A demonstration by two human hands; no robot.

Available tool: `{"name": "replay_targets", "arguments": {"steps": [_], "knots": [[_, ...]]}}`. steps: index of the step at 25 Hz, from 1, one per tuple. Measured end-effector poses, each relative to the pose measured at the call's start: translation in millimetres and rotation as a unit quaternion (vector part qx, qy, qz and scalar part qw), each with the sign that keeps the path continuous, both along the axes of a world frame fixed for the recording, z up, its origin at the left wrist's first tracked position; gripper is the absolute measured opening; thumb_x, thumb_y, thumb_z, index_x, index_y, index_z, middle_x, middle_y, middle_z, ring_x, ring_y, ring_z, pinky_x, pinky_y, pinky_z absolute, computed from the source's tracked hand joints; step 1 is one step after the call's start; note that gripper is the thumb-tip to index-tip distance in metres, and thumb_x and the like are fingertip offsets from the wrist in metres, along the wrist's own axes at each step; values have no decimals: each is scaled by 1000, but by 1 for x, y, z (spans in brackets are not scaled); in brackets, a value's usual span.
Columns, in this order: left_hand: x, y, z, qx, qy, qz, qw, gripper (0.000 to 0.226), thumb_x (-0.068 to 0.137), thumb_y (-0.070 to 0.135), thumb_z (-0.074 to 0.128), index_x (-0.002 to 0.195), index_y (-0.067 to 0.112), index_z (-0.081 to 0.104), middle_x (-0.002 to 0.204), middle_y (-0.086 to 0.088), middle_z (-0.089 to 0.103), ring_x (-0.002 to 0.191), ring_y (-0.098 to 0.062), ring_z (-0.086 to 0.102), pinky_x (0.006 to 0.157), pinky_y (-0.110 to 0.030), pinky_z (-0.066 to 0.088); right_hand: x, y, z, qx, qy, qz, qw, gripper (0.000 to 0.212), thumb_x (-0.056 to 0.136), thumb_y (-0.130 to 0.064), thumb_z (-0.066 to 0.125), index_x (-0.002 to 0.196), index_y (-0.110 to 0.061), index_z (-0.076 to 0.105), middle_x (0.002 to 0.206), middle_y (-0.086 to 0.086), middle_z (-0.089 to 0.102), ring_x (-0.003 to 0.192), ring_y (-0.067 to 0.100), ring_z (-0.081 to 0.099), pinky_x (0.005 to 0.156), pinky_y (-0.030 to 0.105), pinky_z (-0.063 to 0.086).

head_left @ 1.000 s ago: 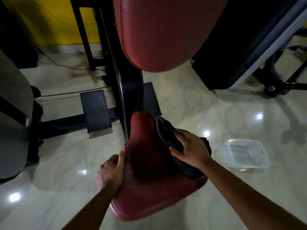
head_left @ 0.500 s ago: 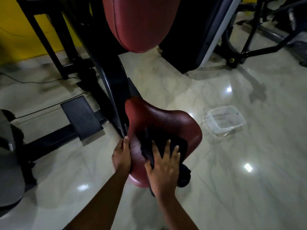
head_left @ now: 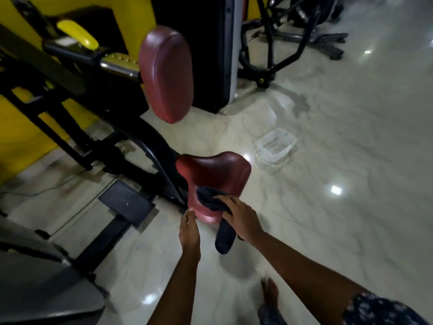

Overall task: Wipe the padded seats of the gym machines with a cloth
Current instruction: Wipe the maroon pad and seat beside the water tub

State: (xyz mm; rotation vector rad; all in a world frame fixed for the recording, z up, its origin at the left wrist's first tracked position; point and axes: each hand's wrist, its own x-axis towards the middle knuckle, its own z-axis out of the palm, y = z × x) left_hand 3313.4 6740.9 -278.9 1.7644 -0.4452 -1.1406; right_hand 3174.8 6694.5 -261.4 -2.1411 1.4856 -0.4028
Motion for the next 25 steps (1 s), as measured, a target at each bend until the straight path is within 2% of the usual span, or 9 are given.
{"name": "replay_targets", "arguments": {"steps": [3,7,11,13,18,22,25], "knots": [[-24,7,43,-24,6,-74,997,45,99,34,40,139,14,43,144,-6,42,131,-26,40,109,-37,31,-37,15,39,9,-67,-34,997,49,88,-17,55,135,-27,47,134,-1,51,115,21,54,93,33,45],[-67,-7,62,-44,13,-113,993,41,99,29,41,136,13,45,140,-8,46,128,-24,43,96,-31,32,-100,0,64,16,-87,-90,992,46,85,-14,60,129,-23,53,125,4,57,113,21,54,88,26,38],[-139,-72,60,-68,-17,-156,985,40,99,24,42,136,9,46,140,-6,47,131,-23,42,112,-36,30,-185,-49,69,35,-107,-152,982,38,81,-16,61,117,-26,63,110,1,66,102,20,60,85,31,44],[-179,-111,60,-75,-32,-179,980,40,100,26,40,136,11,46,143,-6,45,132,-22,41,113,-37,28,-228,-80,74,38,-106,-168,979,33,80,-16,60,112,-25,65,103,0,67,97,20,61,81,32,45],[-303,-210,79,-69,44,-174,981,41,98,34,42,136,18,46,141,-1,47,130,-20,42,104,-32,29,-355,-187,91,33,-70,-170,982,30,78,-19,61,105,-29,67,94,0,67,87,19,61,75,31,45],[-365,-277,85,-72,82,-154,982,43,97,35,44,138,19,44,143,-1,44,132,-20,39,99,-30,27,-424,-278,101,40,-13,-145,989,13,76,-19,63,79,-32,65,80,-2,65,76,20,62,66,30,46],[-384,-335,73,-68,71,-118,988,42,97,36,44,137,21,45,144,-1,44,133,-20,39,101,-31,27,-445,-354,96,50,41,-112,992,21,75,-19,61,64,-35,54,72,-1,60,72,24,61,61,31,43]]}}
